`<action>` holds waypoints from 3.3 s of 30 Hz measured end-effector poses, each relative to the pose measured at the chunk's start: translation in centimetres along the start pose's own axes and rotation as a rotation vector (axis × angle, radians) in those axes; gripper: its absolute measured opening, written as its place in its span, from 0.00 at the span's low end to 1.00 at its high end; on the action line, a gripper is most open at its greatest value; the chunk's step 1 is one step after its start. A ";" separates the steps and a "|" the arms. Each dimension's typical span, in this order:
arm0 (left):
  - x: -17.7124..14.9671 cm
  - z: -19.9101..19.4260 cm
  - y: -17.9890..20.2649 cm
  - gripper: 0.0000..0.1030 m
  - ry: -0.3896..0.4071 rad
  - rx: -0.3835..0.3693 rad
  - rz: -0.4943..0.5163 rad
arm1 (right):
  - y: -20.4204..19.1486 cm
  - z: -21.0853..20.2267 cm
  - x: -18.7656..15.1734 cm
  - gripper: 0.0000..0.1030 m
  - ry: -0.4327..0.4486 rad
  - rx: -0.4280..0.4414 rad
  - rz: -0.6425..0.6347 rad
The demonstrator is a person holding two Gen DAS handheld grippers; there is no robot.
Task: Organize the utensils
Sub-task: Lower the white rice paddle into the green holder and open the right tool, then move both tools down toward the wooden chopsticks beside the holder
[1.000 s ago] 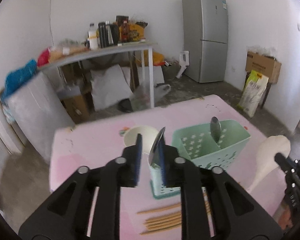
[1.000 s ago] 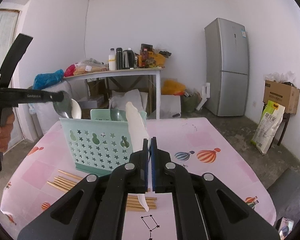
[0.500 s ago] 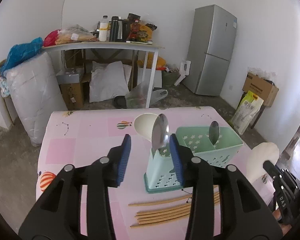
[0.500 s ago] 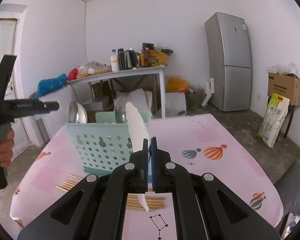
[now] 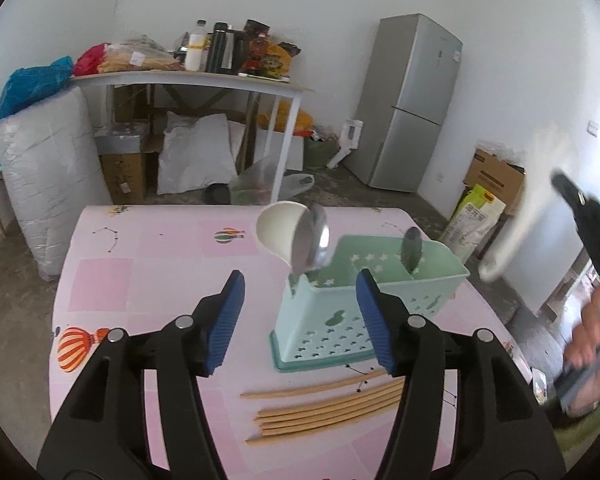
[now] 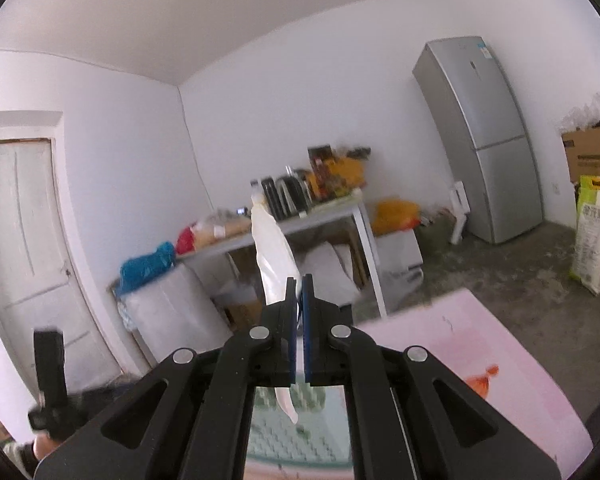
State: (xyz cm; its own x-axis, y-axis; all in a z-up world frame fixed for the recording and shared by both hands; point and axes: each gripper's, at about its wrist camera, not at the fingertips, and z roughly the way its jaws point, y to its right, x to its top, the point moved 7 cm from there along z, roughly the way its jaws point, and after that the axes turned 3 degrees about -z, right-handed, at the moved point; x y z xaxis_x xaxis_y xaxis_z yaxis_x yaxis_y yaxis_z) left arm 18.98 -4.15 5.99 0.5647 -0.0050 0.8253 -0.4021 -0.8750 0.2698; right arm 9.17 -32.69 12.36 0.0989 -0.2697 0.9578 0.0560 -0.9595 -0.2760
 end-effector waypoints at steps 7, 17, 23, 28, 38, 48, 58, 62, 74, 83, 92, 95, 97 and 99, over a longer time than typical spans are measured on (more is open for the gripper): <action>-0.9 1.0 0.7 0.54 -0.026 -0.027 0.001 | -0.6 5.0 -0.7 0.02 -0.021 0.019 -0.021; -2.7 2.7 -0.1 0.55 -0.080 -0.021 -0.005 | 1.0 7.7 -7.7 0.06 -0.195 0.038 -0.029; -3.3 4.2 -0.3 0.60 -0.109 -0.044 -0.013 | 2.3 6.8 -9.2 0.36 -0.241 0.042 0.048; -4.4 5.7 0.0 0.61 -0.152 -0.078 -0.023 | 3.8 6.2 -10.6 0.53 -0.285 0.054 0.175; -5.1 8.4 0.9 0.63 -0.188 -0.108 -0.069 | 3.4 7.9 -14.3 0.61 -0.420 0.198 0.353; -5.8 7.4 1.2 0.62 -0.195 -0.094 -0.094 | 2.8 8.6 -15.0 0.65 -0.458 0.253 0.407; -7.1 4.9 1.6 0.62 -0.211 -0.059 -0.124 | 2.0 7.6 -15.3 0.65 -0.493 0.262 0.441; -7.4 4.1 1.5 0.62 -0.221 -0.056 -0.139 | 1.5 6.8 -15.6 0.65 -0.503 0.259 0.456; -7.4 4.5 1.2 0.62 -0.177 -0.022 -0.085 | 0.9 6.0 -15.8 0.65 -0.483 0.250 0.454; -7.5 4.8 0.5 0.62 -0.154 -0.055 -0.077 | 0.8 5.6 -15.9 0.65 -0.479 0.252 0.460; -9.2 4.3 -1.9 0.71 -0.184 -0.005 -0.085 | 3.1 3.4 -15.5 0.67 -0.476 0.133 0.415; -10.0 4.2 -2.7 0.72 -0.201 0.013 -0.079 | 4.0 2.4 -16.2 0.68 -0.495 0.088 0.406; -10.5 4.4 -3.3 0.72 -0.216 0.033 -0.077 | 4.4 1.9 -16.9 0.68 -0.518 0.057 0.398; -10.9 4.7 -3.9 0.72 -0.228 0.059 -0.072 | 4.6 1.3 -17.8 0.68 -0.550 0.024 0.379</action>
State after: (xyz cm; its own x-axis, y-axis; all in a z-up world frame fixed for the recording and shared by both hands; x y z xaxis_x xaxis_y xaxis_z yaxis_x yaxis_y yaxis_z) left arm 17.76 -2.99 -6.42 0.7410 -0.0451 0.6700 -0.3163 -0.9036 0.2890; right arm 8.99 -32.19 -6.09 0.6076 -0.5014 0.6160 -0.0608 -0.8027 -0.5933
